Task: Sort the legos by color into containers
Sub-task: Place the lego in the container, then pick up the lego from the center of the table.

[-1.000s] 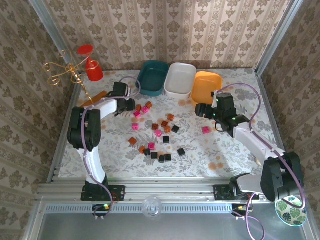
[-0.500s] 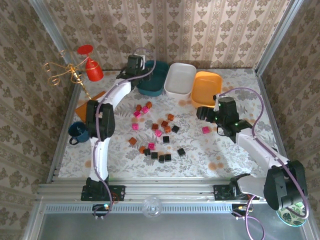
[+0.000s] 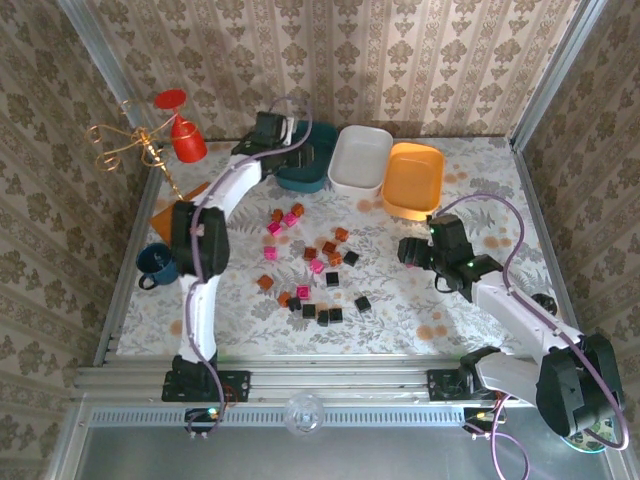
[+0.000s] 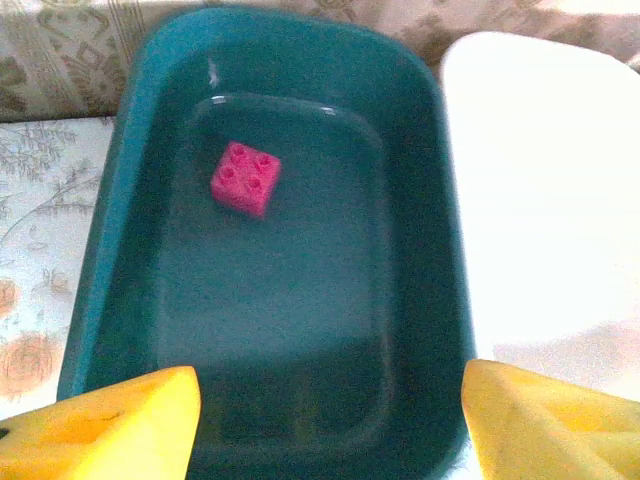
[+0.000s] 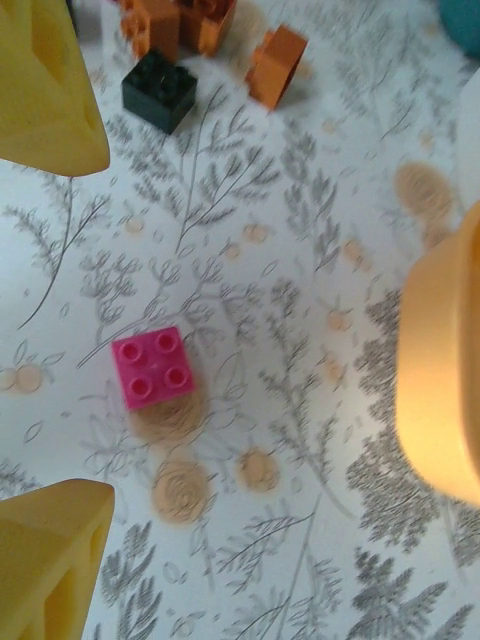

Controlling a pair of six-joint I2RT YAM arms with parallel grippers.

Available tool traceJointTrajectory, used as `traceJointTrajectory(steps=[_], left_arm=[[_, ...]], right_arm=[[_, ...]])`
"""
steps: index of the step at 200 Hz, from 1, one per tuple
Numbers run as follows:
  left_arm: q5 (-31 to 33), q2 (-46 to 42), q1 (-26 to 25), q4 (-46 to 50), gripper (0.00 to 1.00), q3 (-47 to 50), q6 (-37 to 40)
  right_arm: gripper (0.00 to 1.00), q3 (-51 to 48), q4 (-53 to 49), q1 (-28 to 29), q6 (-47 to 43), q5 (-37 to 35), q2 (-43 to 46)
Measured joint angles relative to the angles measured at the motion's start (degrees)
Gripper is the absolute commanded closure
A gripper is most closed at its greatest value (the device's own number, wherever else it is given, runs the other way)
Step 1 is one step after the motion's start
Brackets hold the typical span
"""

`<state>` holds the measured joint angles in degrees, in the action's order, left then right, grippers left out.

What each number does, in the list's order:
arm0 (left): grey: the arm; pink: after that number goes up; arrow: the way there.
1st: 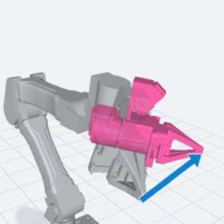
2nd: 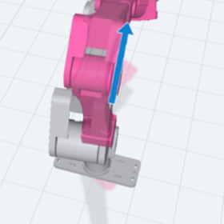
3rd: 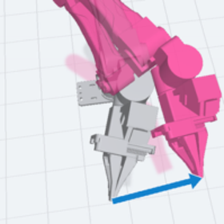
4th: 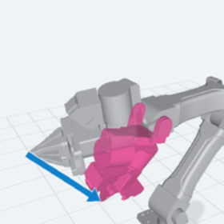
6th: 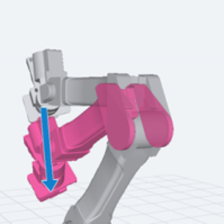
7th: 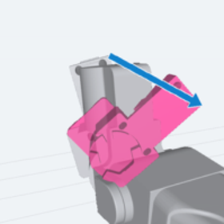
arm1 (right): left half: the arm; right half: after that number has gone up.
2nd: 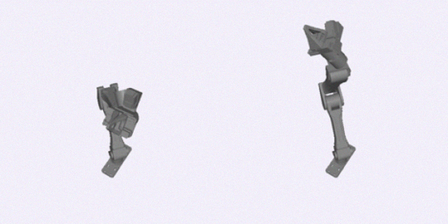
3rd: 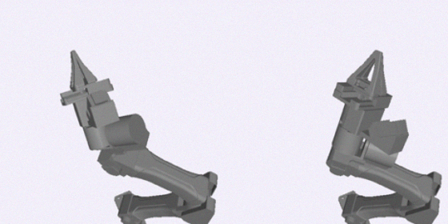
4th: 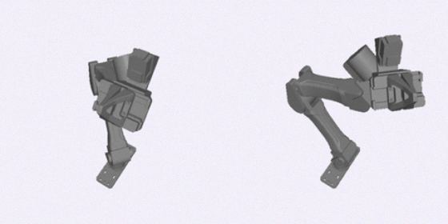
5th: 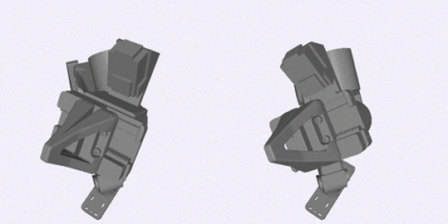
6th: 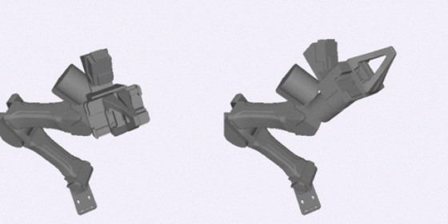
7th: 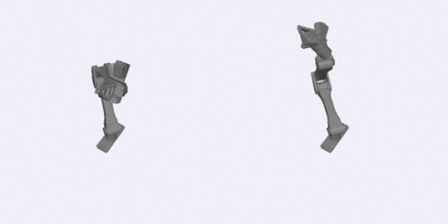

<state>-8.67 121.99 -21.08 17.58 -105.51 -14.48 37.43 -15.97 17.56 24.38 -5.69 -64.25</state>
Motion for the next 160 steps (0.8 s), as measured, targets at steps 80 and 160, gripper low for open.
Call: traceJointTrajectory(steps=[80, 160], left_arm=[[-8.94, -33.33, -1.73, -21.22, 0.21, 48.24, -8.33], [-8.26, -47.01, -2.99, -23.65, 0.20, 63.19, -8.74]], right_arm=[[0.29, 8.22, -3.48, 1.46, -0.72, -2.08, -23.87], [0.63, 16.13, -5.68, 6.19, -2.51, -4.09, -33.40]])
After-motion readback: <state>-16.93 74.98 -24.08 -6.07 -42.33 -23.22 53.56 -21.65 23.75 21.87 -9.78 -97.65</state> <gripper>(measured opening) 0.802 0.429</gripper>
